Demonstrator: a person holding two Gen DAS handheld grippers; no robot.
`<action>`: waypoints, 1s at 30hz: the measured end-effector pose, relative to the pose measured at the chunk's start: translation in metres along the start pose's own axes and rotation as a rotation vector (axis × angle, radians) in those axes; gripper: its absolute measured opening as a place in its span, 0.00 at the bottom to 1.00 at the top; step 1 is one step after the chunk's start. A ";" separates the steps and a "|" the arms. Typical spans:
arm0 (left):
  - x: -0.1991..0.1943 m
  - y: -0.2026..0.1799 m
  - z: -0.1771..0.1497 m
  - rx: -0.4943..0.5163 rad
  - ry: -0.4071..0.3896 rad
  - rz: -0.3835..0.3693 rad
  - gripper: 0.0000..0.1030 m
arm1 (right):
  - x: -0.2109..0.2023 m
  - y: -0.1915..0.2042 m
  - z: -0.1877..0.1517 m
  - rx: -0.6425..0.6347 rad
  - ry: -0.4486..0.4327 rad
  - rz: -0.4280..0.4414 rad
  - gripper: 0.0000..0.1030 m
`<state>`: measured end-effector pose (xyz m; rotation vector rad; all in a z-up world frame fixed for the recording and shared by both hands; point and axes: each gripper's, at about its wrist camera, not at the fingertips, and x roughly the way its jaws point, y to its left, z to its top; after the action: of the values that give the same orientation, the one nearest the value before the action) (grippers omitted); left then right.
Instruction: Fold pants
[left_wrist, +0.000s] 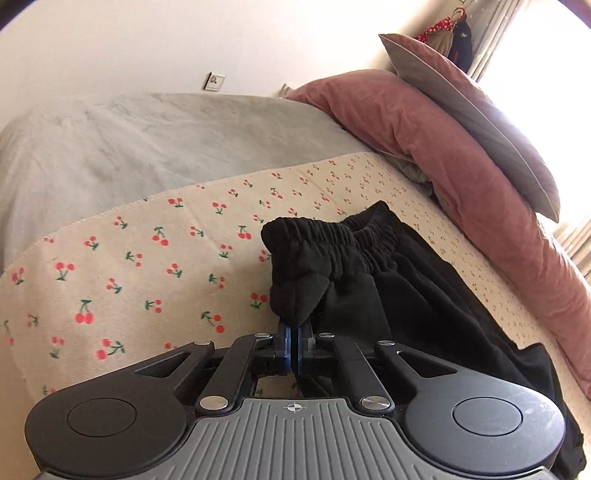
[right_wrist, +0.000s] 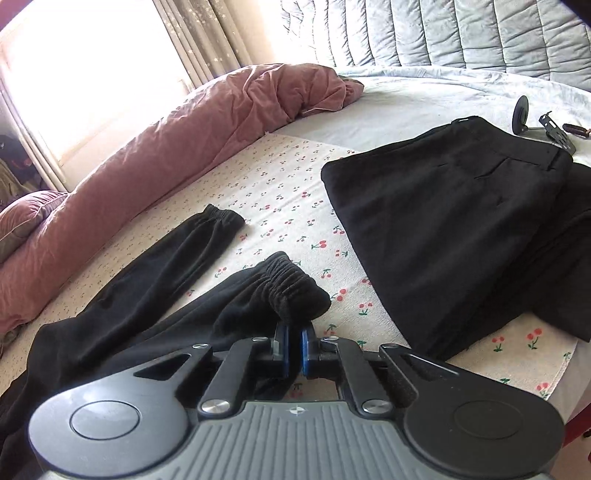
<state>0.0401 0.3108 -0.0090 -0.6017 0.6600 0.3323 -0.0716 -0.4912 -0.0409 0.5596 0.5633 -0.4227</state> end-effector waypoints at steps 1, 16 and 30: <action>-0.006 0.005 -0.001 -0.006 0.006 -0.003 0.03 | -0.003 -0.002 0.001 -0.009 0.004 -0.002 0.04; -0.019 0.029 -0.032 0.158 0.170 0.084 0.05 | 0.027 -0.023 -0.018 -0.119 0.217 -0.078 0.04; -0.057 -0.070 -0.018 0.562 0.006 0.096 0.85 | 0.000 0.005 0.033 -0.192 0.118 -0.018 0.73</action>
<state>0.0215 0.2395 0.0464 -0.0346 0.7503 0.2190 -0.0569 -0.5075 -0.0156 0.3973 0.7141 -0.3497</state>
